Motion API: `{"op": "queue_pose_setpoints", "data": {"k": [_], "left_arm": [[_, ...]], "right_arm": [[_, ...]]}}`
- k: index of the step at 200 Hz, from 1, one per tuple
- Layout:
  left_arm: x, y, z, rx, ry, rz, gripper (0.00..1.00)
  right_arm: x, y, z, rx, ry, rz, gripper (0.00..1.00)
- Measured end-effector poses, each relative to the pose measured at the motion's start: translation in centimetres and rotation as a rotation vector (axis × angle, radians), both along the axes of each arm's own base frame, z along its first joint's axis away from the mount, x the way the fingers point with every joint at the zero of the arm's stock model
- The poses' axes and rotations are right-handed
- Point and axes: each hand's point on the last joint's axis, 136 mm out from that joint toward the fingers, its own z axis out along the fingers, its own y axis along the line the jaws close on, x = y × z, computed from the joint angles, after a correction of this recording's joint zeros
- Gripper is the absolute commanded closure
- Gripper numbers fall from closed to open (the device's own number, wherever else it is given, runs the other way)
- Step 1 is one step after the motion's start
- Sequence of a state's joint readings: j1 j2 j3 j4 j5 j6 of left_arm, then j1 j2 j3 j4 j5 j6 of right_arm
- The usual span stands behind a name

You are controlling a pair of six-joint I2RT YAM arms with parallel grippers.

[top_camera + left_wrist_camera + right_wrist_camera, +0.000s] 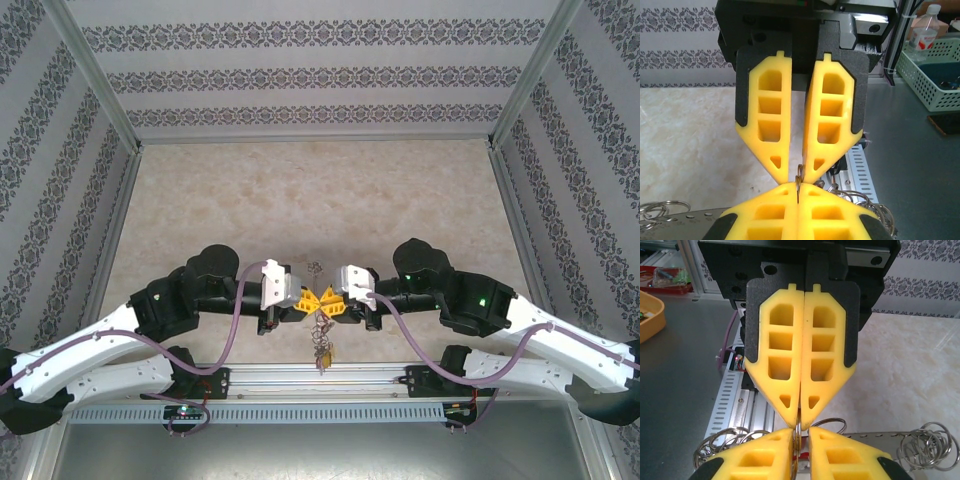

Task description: Put the keys on the keyring

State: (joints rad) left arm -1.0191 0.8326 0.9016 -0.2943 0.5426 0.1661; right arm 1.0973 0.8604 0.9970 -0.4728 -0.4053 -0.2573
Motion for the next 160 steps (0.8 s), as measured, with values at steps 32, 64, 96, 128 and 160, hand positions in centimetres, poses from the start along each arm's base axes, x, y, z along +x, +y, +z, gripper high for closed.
{"op": "queue_pose_setpoints", "data": {"k": [32, 64, 96, 128, 160], "left_arm": [[-0.2, 0.1, 0.1, -0.041, 0.013, 0.002, 1.00], [-0.3, 0.4, 0.9, -0.092, 0.003, 0.006, 1.00], [-0.3, 0.3, 1.6, -0.135, -0.009, 0.008, 1.00], [-0.2, 0.2, 2.2, -0.160, -0.020, 0.009, 1.00], [-0.2, 0.1, 2.6, -0.178, -0.025, 0.009, 1.00]], "right_arm": [[-0.1, 0.1, 0.0, 0.007, 0.008, 0.005, 0.81], [-0.1, 0.3, 0.7, 0.036, 0.010, 0.006, 0.75], [-0.1, 0.4, 1.0, 0.052, 0.002, 0.006, 0.72], [-0.2, 0.2, 0.9, 0.062, 0.000, 0.005, 0.72], [-0.2, -0.1, 1.1, 0.078, -0.006, 0.000, 0.76]]}}
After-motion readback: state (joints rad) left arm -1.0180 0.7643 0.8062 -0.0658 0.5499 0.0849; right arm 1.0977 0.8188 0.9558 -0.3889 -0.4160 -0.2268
